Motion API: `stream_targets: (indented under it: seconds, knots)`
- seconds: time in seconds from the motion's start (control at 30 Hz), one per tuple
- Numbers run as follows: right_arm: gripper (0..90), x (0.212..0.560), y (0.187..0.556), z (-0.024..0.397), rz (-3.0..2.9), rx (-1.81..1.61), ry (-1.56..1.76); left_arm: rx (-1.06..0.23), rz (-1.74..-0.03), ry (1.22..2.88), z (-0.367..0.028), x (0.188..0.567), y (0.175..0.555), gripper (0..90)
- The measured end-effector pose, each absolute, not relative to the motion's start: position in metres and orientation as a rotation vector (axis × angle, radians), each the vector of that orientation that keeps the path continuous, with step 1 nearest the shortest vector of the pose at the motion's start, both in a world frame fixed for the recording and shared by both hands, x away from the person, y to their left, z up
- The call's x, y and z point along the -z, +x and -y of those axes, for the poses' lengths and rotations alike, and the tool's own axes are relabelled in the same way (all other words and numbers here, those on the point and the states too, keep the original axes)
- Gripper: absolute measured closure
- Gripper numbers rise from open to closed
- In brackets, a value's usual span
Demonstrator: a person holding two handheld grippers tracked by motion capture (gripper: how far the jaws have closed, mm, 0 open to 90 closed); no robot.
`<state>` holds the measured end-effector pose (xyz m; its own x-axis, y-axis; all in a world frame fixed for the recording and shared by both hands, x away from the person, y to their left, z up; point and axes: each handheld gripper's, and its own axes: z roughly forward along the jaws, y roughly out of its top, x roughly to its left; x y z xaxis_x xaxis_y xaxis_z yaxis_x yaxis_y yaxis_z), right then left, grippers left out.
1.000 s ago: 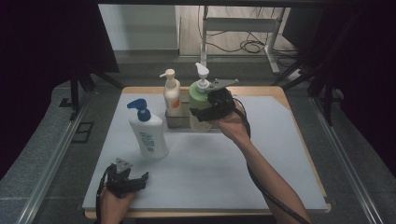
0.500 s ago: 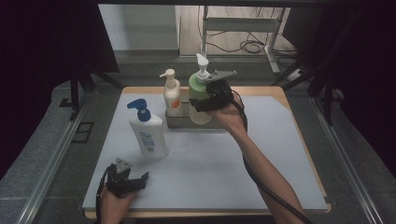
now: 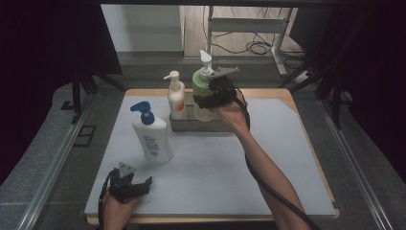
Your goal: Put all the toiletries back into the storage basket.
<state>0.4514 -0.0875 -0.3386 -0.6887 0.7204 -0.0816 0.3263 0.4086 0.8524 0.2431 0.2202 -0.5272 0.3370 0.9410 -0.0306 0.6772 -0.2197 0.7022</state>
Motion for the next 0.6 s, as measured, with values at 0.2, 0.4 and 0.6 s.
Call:
stream_targets:
  seconds: [0.2,0.4,0.6]
  knots:
    - [12.1,0.341,0.460,0.083,-2.220,-1.198,0.895,-0.542,-1.415,1.979,-0.220,0.527,0.243,11.7]
    - [12.1,0.346,0.469,0.079,-2.213,-1.187,0.902,-0.541,-1.415,1.983,-0.220,0.527,0.243,11.7]
    - [12.2,0.352,0.477,0.077,-2.203,-1.185,0.923,-0.542,-1.415,1.982,-0.220,0.527,0.243,11.7]
